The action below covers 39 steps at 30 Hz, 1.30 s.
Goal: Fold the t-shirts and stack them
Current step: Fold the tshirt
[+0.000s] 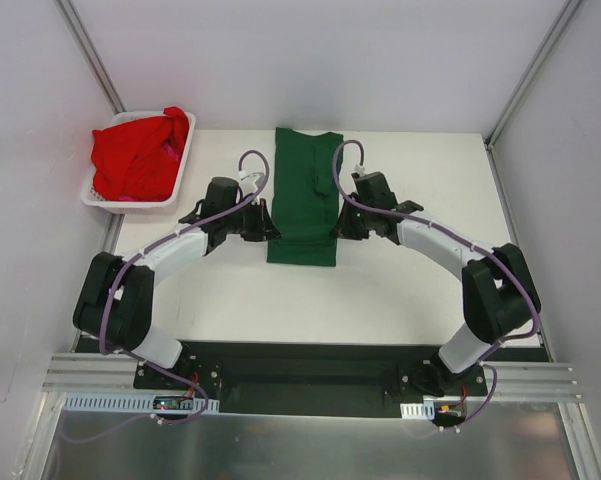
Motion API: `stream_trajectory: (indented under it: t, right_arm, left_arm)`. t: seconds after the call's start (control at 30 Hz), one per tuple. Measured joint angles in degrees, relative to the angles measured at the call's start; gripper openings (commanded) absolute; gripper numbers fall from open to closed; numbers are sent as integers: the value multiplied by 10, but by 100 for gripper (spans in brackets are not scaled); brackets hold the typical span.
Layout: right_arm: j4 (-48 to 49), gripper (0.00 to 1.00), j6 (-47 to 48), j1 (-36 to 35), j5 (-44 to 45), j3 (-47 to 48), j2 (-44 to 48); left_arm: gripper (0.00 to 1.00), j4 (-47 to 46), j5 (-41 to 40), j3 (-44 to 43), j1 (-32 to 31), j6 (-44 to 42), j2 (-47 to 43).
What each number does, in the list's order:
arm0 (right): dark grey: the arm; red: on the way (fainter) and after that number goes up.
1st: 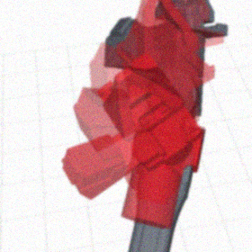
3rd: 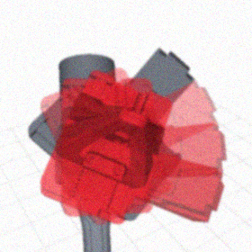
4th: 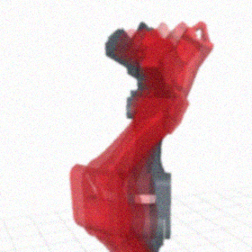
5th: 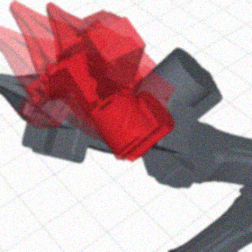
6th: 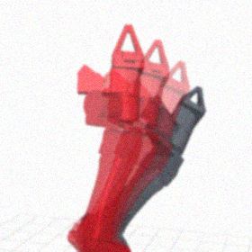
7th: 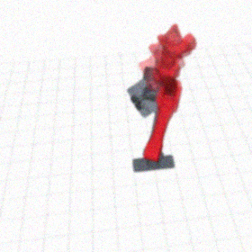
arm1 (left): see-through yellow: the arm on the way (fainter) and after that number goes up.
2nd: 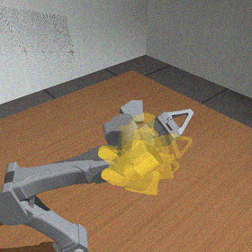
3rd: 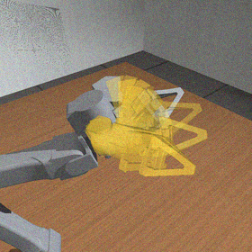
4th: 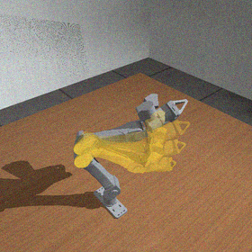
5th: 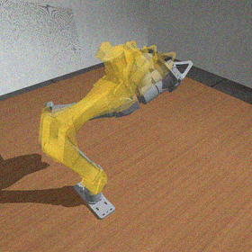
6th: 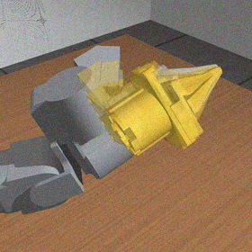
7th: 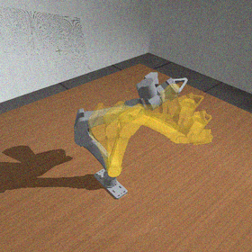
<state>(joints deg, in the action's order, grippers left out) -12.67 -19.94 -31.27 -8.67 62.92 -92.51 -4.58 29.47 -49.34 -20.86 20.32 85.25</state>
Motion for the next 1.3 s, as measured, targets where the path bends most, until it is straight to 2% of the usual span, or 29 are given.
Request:
stream_trajectory:
  t: [0.67, 1.1, 1.17, 1.2, 1.27, 1.3]
  right_arm:
    - [3, 1, 35, 70, -56, 144, -138]
    - [19, 1, 38, 92, -94, 189, -228]
    - [23, 10, 40, 94, -100, 196, -242]
    - [23, 25, 41, 95, -103, 198, -246]
    - [24, 43, 44, 97, -107, 202, -252]
    - [24, 53, 47, 99, -104, 203, -253]
  left_arm:
    - [0, -22, 41, -166, 47, -18, 172]
    - [0, -34, 52, -208, 59, -19, 260]
    - [9, -34, 53, -213, 61, -19, 271]
    - [14, -35, 55, -215, 62, -19, 275]
    - [35, -38, 59, -218, 64, -18, 283]
    - [40, -39, 59, -218, 66, -21, 285]
